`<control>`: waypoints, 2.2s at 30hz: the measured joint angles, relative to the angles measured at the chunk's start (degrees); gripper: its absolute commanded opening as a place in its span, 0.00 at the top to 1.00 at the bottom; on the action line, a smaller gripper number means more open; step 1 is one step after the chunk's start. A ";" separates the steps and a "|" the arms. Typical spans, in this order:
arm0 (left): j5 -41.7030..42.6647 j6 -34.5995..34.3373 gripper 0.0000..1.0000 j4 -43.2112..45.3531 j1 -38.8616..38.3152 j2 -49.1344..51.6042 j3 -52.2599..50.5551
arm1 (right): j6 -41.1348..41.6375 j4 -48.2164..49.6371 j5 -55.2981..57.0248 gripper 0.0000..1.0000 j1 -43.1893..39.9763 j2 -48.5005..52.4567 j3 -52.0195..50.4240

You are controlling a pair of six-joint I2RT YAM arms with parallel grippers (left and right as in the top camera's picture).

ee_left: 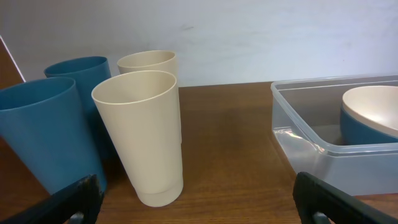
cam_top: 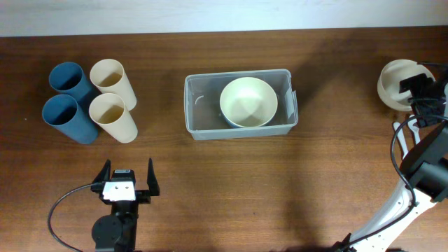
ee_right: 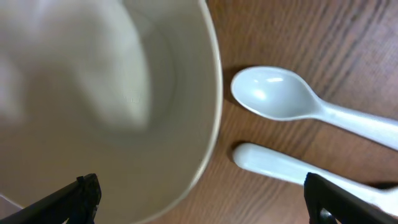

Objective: Pack container
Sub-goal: 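Move the right gripper to the second cream bowl and grasp its rim, then carry the second cream bowl left and lower it onto the stack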

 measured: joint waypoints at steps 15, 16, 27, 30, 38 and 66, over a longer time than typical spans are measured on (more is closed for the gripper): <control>0.00 0.00 0.01 -0.02 0.00 0.00 0.00 | 0.04 4.26 0.00 0.01 0.37 0.00 -2.23; 0.00 0.00 0.00 -0.02 0.00 0.00 0.00 | 0.02 4.52 -0.02 0.01 0.52 0.00 -2.38; 0.00 -0.02 0.00 -0.02 0.00 0.00 0.00 | 0.17 5.97 0.00 0.04 2.86 0.04 -2.56; 0.00 0.00 0.00 -0.02 0.00 0.00 0.00 | 0.20 6.03 0.00 0.04 2.86 0.26 -2.56; 0.00 0.00 0.00 -0.02 0.00 0.00 0.00 | 0.26 6.21 0.02 0.17 2.86 1.86 -2.75; 0.00 0.00 0.00 0.00 0.00 0.00 0.00 | 0.37 7.61 0.02 0.96 2.86 2.95 -2.75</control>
